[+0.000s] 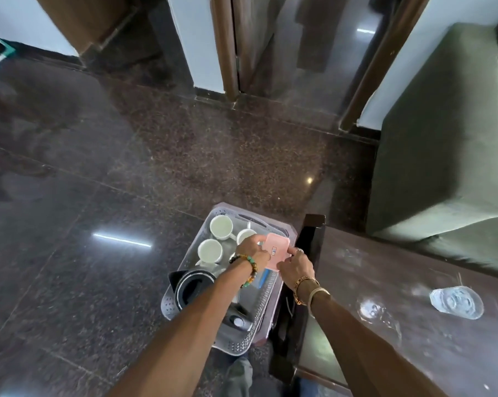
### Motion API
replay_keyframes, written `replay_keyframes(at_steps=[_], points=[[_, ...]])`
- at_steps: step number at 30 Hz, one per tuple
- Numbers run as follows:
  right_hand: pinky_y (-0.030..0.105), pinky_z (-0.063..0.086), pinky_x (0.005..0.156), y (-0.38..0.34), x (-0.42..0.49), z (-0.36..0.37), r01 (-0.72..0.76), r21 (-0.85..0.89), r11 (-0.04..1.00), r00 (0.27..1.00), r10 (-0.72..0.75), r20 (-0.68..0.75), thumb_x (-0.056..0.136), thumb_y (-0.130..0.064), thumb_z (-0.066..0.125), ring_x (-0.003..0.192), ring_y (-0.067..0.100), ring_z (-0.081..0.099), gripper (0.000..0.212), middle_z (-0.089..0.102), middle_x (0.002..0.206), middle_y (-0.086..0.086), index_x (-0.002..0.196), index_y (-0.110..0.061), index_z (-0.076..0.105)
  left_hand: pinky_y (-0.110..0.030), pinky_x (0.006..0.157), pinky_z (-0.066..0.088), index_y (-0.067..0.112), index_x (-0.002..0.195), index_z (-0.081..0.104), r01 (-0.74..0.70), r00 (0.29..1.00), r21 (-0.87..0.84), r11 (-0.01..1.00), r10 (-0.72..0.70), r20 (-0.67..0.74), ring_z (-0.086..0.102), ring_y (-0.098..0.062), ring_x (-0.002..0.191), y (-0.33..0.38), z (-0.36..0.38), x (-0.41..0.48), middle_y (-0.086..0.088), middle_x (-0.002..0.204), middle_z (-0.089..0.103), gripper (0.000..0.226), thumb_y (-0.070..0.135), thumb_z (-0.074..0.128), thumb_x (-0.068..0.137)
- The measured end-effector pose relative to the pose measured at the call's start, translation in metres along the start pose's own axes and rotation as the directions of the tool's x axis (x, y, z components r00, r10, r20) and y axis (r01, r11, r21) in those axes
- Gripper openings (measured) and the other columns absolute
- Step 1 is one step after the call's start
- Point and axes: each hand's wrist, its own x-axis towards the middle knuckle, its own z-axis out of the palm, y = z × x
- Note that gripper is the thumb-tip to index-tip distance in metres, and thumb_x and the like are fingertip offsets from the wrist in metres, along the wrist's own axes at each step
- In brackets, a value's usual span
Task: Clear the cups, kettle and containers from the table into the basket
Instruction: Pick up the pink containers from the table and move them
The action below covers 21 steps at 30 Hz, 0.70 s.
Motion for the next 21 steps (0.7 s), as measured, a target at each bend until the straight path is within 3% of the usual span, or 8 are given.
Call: replay_keyframes(at_steps=[7,14,18,21], points=[[0.033,0.056,0.078,0.003,0.033,0.021,-0.043,-0.078,0.996,0.999,0.041,-0.021,0.078,-0.007,0.055,0.093,0.026,0.067,0.048,0.070,0.107,0.006,0.125,-0.018,0.061,-0.020,0.073,0.048,0.025,0.132,0.055,0.025,0.996,0.031,0.999,-0.028,0.080,0.062,-0.017,0.096,-0.008,0.012,0.046,-0.002,0.110,0.069,0.054,0.006,0.061,0.081],[0.039,0.053,0.086,0.007,0.036,0.033,-0.046,-0.229,0.972,0.998,0.036,-0.048,0.084,-0.016,0.058,0.099,0.029,0.061,0.038,0.054,0.117,0.008,0.121,-0.013,0.055,-0.009,0.053,0.045,0.026,0.132,0.056,0.041,0.992,0.045,0.998,-0.046,0.115,0.062,-0.010,0.087,-0.017,0.016,0.059,0.001,0.109,0.070,0.055,0.006,0.064,0.081],[0.038,0.051,0.082,0.007,0.042,0.039,-0.052,-0.216,0.975,0.996,0.036,-0.076,0.084,-0.012,0.053,0.099,0.031,0.062,0.038,0.055,0.113,0.006,0.122,-0.016,0.053,-0.018,0.073,0.054,0.024,0.131,0.056,0.059,0.990,0.015,0.998,-0.060,0.129,0.065,-0.015,0.095,-0.020,0.014,0.062,-0.001,0.111,0.071,0.053,0.007,0.065,0.082],[0.033,0.047,0.077,0.011,0.048,0.040,-0.082,-0.190,0.978,0.991,0.059,-0.123,0.085,-0.013,0.056,0.102,0.032,0.064,0.039,0.066,0.112,0.008,0.123,-0.020,0.056,-0.008,0.052,0.045,0.026,0.132,0.053,0.048,0.990,0.018,0.999,-0.050,0.128,0.063,-0.011,0.087,-0.025,0.014,0.065,0.001,0.111,0.071,0.054,0.009,0.065,0.082]])
